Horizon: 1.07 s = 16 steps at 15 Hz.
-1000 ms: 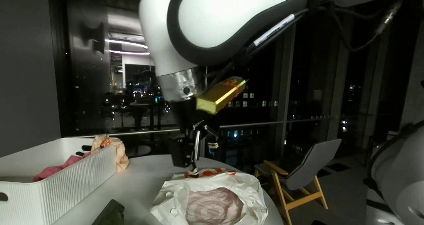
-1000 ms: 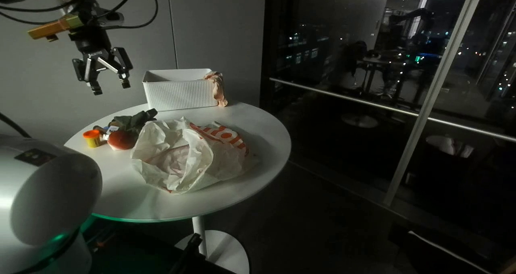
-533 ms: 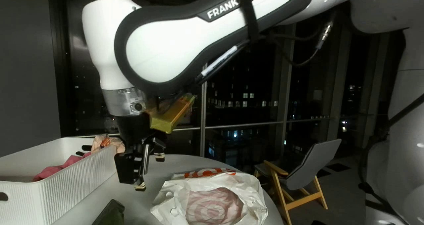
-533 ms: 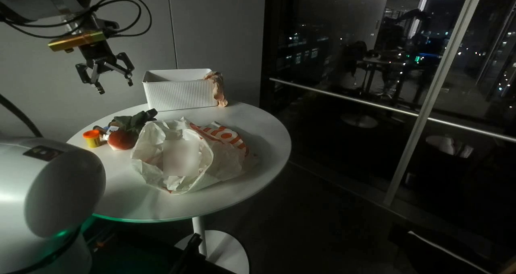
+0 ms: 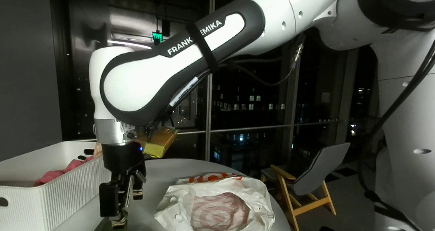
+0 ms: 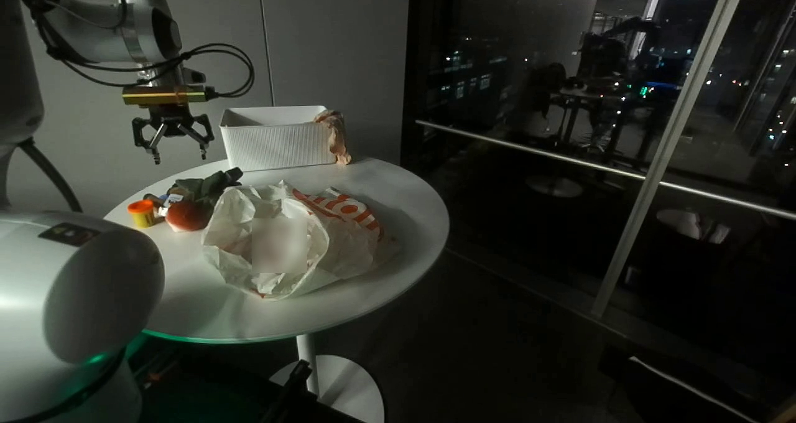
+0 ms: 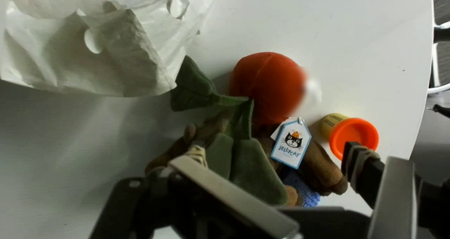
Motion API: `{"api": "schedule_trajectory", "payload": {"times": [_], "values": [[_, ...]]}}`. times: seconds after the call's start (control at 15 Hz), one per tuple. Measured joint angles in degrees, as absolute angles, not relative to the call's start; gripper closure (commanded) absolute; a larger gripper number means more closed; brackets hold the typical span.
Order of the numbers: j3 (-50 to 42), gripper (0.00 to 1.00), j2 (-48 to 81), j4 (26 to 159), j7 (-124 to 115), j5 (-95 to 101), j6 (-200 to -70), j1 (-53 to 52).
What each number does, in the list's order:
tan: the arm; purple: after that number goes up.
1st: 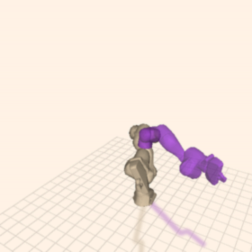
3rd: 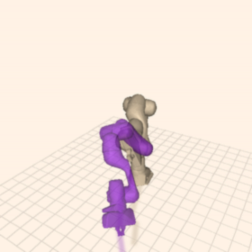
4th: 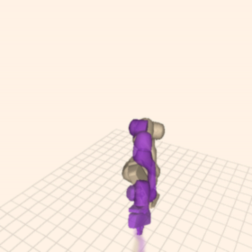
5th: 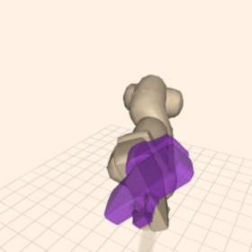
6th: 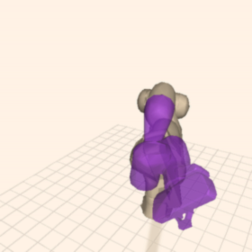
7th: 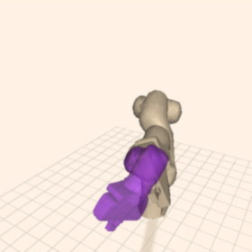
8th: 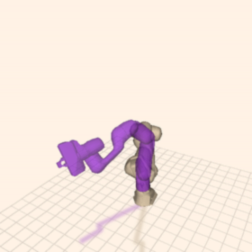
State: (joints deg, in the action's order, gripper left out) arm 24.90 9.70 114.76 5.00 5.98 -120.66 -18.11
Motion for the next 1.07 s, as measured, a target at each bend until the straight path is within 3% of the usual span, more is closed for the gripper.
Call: {"api": "schedule_trajectory", "payload": {"times": [1.07], "values": [[24.36, 0.0, 11.3, 122.38, 6.83, 7.16, -120.77, -21.41]]}}
